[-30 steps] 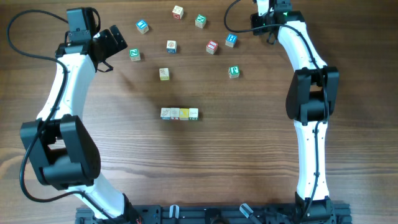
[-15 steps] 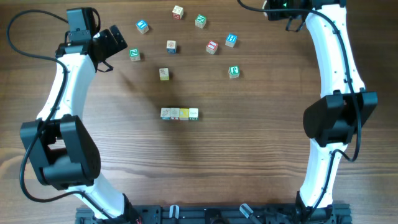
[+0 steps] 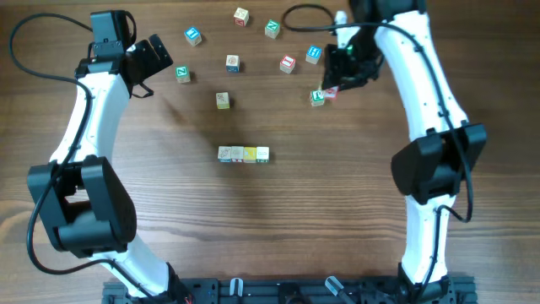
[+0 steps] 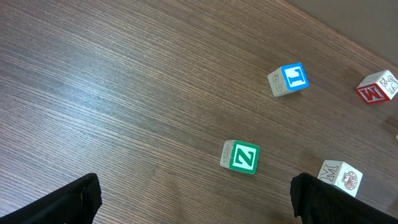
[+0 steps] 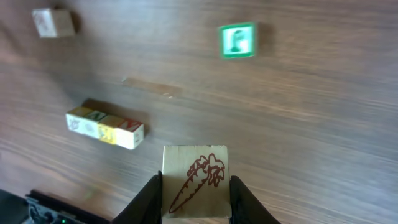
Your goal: Form a horizontal line
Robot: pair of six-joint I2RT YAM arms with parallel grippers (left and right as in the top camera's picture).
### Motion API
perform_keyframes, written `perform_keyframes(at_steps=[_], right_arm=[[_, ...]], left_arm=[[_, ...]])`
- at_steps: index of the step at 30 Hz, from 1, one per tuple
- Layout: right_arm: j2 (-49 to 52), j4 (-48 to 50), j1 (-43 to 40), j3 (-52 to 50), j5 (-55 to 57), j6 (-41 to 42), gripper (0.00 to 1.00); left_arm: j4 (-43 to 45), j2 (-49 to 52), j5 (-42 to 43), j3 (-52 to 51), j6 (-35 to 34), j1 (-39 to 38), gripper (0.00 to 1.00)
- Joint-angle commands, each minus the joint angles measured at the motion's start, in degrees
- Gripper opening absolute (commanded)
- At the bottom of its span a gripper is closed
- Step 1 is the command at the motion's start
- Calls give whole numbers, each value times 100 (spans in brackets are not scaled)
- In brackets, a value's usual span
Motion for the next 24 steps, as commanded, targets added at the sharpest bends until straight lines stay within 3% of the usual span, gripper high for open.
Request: perform_keyframes(at_steps=[1,5,8,12,22,24], right_arm=[[-11,-17,520,-37,50,446,25],[-9,61,1058,-678,363,874,25],[-9,306,1432,-1731,365,1165,25],[-9,1113,1644,-2894,293,1357,26],[-9,1814,1641,-3283,343,1471,26],[-9,1875,1648,-3283,341,1473,31]], left_arm=[[15,-11,7,15,28,-20,100],[15,-11,7,15,28,-20,100],[15,-11,7,15,31,-20,100],[15,-11,7,15,31,-20,100],[15,-11,7,15,31,-20,100],[15,-11,7,15,31,-20,100]])
